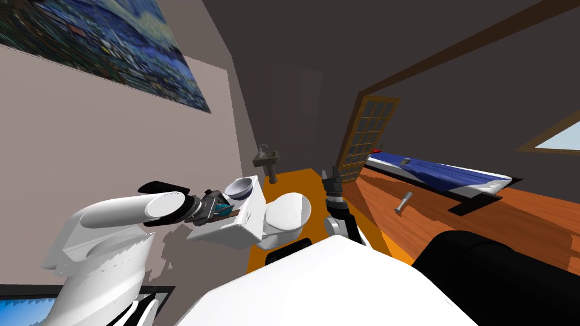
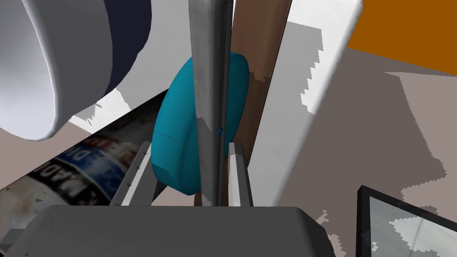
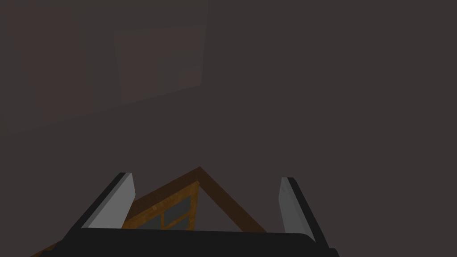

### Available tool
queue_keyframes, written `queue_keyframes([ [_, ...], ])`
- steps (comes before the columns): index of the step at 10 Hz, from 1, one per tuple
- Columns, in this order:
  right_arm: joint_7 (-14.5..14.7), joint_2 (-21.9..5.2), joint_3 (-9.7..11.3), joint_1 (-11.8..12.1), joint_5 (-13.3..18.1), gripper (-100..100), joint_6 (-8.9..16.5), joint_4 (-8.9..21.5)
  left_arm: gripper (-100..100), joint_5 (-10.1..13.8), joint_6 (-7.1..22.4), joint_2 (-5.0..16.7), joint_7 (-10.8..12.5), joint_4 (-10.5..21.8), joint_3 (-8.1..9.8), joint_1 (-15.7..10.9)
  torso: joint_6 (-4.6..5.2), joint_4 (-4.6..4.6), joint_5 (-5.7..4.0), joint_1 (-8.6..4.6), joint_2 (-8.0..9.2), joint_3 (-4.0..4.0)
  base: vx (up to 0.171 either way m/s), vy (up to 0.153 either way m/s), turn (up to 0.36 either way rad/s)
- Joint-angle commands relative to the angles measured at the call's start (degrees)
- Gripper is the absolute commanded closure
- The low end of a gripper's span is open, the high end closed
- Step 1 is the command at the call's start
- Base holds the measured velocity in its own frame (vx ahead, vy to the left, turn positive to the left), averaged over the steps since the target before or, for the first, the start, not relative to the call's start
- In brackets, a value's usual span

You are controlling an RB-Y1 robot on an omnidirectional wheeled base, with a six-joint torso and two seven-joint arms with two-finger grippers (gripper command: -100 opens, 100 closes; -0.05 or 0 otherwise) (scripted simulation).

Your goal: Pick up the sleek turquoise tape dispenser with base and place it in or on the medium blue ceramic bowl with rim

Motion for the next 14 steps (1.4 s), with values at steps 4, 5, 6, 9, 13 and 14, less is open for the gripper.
queue_keyframes([
  [4,0.00,0.00,0.00,-0.01,0.00,0,0.00,0.00,100,0.63,-6.49,-0.21,-0.27,0.73,-0.86,-1.54,-0.02,0.14,-0.01,0.04,0.31,0.21,-0.065,0.021,0.017],
  [5,0.00,0.00,0.00,-0.01,0.00,0,0.00,0.00,100,0.63,-7.09,-0.21,-0.27,0.73,-0.86,-1.54,0.00,0.18,-0.01,0.11,0.38,0.27,-0.070,0.040,-0.006],
  [6,0.00,0.00,0.00,-0.01,0.00,0,0.00,0.00,100,0.89,-8.96,-0.32,-0.40,1.07,-1.26,-2.33,-0.02,0.22,-0.02,0.10,0.41,0.30,-0.066,0.021,0.009],
  [9,0.00,0.00,0.00,-0.01,0.00,0,0.00,0.00,100,1.48,-12.22,-0.61,-0.73,1.90,-2.21,-4.23,0.00,0.29,-0.05,0.04,0.50,0.39,-0.080,0.038,0.005],
  [13,0.00,0.00,0.00,-0.01,0.00,0,0.00,0.00,100,2.67,-17.45,-1.37,-1.53,3.81,-4.44,-8.72,0.04,0.43,-0.09,0.06,0.68,0.55,-0.104,0.059,-0.004],
  [14,0.00,0.00,0.00,-0.01,0.00,0,0.00,0.00,100,2.93,-18.64,-1.58,-1.75,4.29,-5.02,-9.86,0.01,0.45,-0.08,0.07,0.73,0.58,-0.094,0.071,0.000],
])
